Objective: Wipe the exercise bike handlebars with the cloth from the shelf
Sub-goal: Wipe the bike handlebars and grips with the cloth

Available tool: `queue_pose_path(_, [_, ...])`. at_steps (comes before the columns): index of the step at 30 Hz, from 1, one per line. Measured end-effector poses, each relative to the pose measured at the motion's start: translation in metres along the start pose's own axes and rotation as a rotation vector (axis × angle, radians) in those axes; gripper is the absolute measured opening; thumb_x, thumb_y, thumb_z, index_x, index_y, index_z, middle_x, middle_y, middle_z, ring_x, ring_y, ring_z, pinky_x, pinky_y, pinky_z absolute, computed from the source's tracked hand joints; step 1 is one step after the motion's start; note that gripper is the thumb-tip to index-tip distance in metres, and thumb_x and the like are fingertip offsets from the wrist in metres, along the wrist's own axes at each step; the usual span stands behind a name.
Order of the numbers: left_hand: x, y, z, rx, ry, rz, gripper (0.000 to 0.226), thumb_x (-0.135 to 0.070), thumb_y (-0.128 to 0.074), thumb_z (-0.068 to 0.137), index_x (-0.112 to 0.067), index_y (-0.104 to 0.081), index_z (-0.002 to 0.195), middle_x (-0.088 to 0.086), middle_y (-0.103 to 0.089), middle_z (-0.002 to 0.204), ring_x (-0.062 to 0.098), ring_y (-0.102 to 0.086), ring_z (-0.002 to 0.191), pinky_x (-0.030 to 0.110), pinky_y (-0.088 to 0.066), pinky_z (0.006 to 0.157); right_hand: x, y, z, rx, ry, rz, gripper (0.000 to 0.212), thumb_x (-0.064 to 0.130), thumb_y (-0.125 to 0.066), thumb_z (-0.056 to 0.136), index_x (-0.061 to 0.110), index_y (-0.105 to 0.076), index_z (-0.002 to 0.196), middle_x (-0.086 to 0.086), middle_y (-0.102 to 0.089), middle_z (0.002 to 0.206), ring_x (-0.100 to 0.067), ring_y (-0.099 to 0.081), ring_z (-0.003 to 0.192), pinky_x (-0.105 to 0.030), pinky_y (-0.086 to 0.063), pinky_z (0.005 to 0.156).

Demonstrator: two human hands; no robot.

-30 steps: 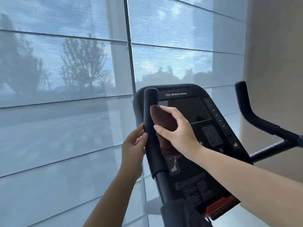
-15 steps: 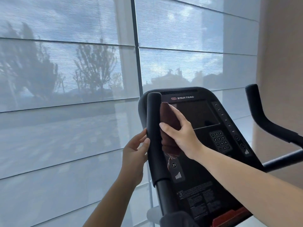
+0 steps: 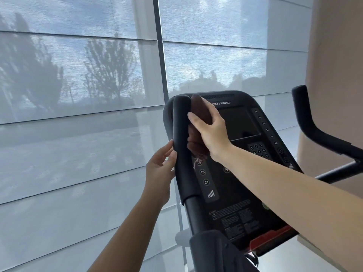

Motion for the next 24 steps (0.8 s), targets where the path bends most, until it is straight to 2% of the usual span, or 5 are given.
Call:
queue_pose_path(7, [0.001, -0.002, -0.001, 0.029, -0.002, -0.044, 0.027, -0.010, -0.053, 0.092, -0.028, -0.064, 0.107, 0.011, -0.063, 0.115, 0.022, -0.063, 0.100, 0.031, -0.056, 0.073, -0.026, 0.004, -0.055, 0.154, -0.244, -0.029, 0.039, 0.018, -0.069, 0.081, 0.039, -0.058, 0.112, 0.010, -0.069, 0.098, -0.005, -0.068, 0.082, -0.017, -0.052, 0.063])
queue_pose_path(11, [0.003, 0.000, -0.002, 0.015, 0.013, -0.059, 0.027, -0.010, -0.057, 0.090, -0.030, -0.064, 0.106, 0.012, -0.061, 0.119, 0.021, -0.062, 0.103, 0.040, -0.052, 0.089, -0.010, -0.001, -0.087, 0.340, -0.281, -0.363, 0.044, 0.017, -0.071, 0.078, 0.048, -0.058, 0.106, 0.011, -0.070, 0.099, 0.002, -0.065, 0.085, -0.009, -0.051, 0.067])
queue_pose_path(17, [-0.007, 0.004, -0.009, 0.047, -0.064, 0.048, 0.034, -0.003, -0.061, 0.085, -0.029, -0.062, 0.106, 0.010, -0.062, 0.120, 0.018, -0.060, 0.107, 0.042, -0.047, 0.096, 0.031, -0.016, -0.119, 0.622, -0.387, -0.774, 0.044, 0.016, -0.070, 0.075, 0.047, -0.061, 0.105, 0.006, -0.070, 0.091, -0.007, -0.067, 0.076, -0.023, -0.057, 0.069])
queue_pose_path(21, [-0.020, 0.011, -0.030, 0.056, -0.320, 0.356, 0.036, -0.001, -0.062, 0.084, -0.028, -0.061, 0.107, -0.002, -0.061, 0.111, 0.009, -0.057, 0.106, 0.014, -0.046, 0.087, 0.052, -0.011, -0.143, 0.806, -0.484, -0.943, 0.044, 0.021, -0.074, 0.074, 0.045, -0.061, 0.109, 0.011, -0.067, 0.101, -0.002, -0.064, 0.084, -0.017, -0.055, 0.073])
queue_pose_path(24, [-0.031, 0.008, -0.048, 0.096, -0.479, 0.434, 0.036, 0.004, -0.058, 0.085, -0.026, -0.061, 0.106, -0.010, -0.057, 0.105, 0.001, -0.055, 0.101, 0.009, -0.045, 0.080, 0.064, -0.006, -0.143, 0.662, -0.378, -1.010, 0.046, 0.030, -0.073, 0.074, 0.044, -0.050, 0.112, 0.019, -0.058, 0.100, 0.003, -0.057, 0.082, -0.004, -0.044, 0.067])
Point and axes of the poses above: each hand's wrist, its own z-axis towards the middle knuckle, its own y-axis out of the back of the hand, x = y × z, the point moved 8 cm from there along z, towards the middle knuckle
